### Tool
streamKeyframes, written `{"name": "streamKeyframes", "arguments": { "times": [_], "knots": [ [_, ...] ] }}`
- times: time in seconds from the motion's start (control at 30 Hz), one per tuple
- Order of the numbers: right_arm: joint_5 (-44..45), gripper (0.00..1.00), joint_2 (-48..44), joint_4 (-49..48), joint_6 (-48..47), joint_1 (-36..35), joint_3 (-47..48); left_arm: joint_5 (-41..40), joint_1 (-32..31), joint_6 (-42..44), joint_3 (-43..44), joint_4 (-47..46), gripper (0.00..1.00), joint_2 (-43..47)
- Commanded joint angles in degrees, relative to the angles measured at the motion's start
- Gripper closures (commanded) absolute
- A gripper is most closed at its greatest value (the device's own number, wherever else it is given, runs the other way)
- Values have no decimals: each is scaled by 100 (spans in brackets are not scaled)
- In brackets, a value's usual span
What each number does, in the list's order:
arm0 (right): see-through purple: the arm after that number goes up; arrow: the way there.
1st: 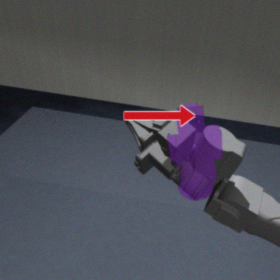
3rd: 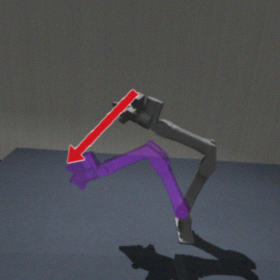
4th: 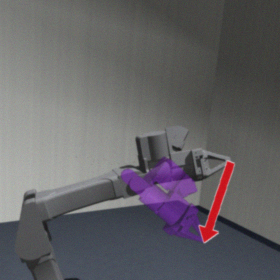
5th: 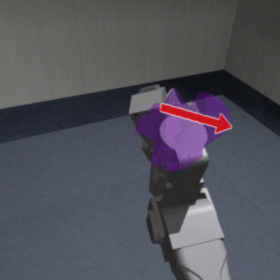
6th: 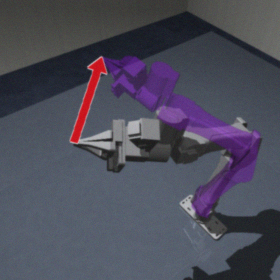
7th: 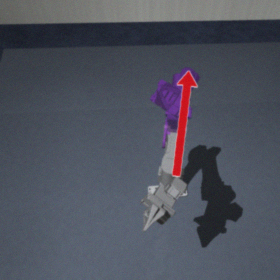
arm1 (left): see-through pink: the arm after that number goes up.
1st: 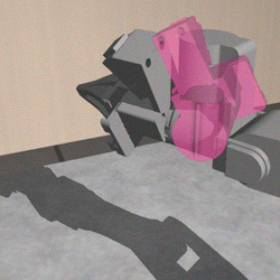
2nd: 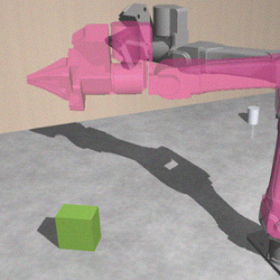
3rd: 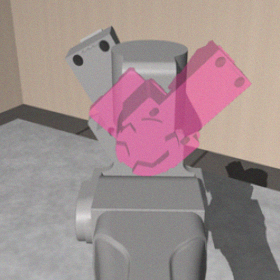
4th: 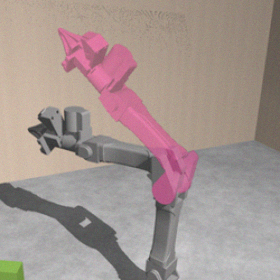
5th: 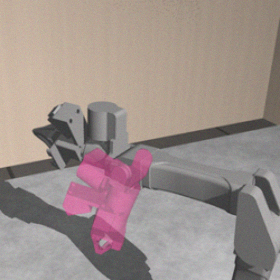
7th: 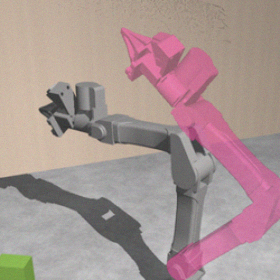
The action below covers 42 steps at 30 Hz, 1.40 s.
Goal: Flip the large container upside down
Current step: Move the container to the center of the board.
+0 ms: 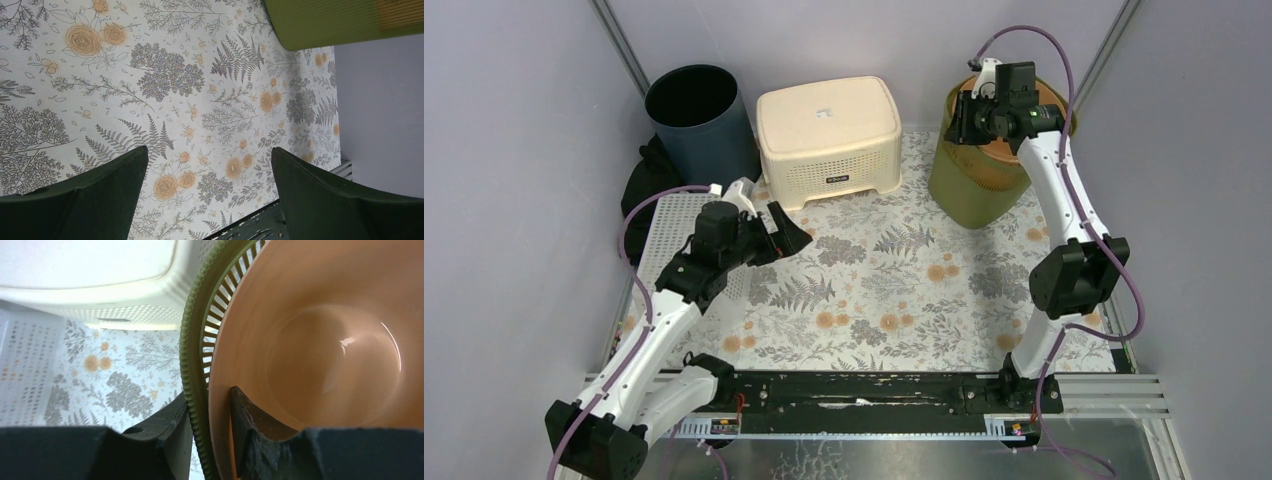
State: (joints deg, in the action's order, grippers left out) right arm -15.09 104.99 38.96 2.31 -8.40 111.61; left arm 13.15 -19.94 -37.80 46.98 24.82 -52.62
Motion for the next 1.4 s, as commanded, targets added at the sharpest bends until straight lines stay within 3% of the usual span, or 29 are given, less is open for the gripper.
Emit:
{"name": "streamKeyframes", "arguments": {
  "times": [0.0,0.3,0.73,1.0,1.27,1.37],
  "knots": [
    [-618,69,-339,291,566,-30,-35,119,-37,77,-9,-153,0,150],
    [-1140,69,-739,301,705,-256,-295,124,-36,34,-52,-122,0,287],
    [-125,71,-1409,-217,1448,-1763,-1271,136,-32,-61,-115,-25,0,585],
    [143,71,-1427,-290,1681,-2875,-1241,139,-40,-87,-110,30,0,690],
    [537,65,-1238,-56,1646,-3668,-1071,125,-37,-87,26,142,0,817],
    [642,59,-1243,105,1599,-3789,-996,298,-36,-49,183,190,0,821]
  ]
}}
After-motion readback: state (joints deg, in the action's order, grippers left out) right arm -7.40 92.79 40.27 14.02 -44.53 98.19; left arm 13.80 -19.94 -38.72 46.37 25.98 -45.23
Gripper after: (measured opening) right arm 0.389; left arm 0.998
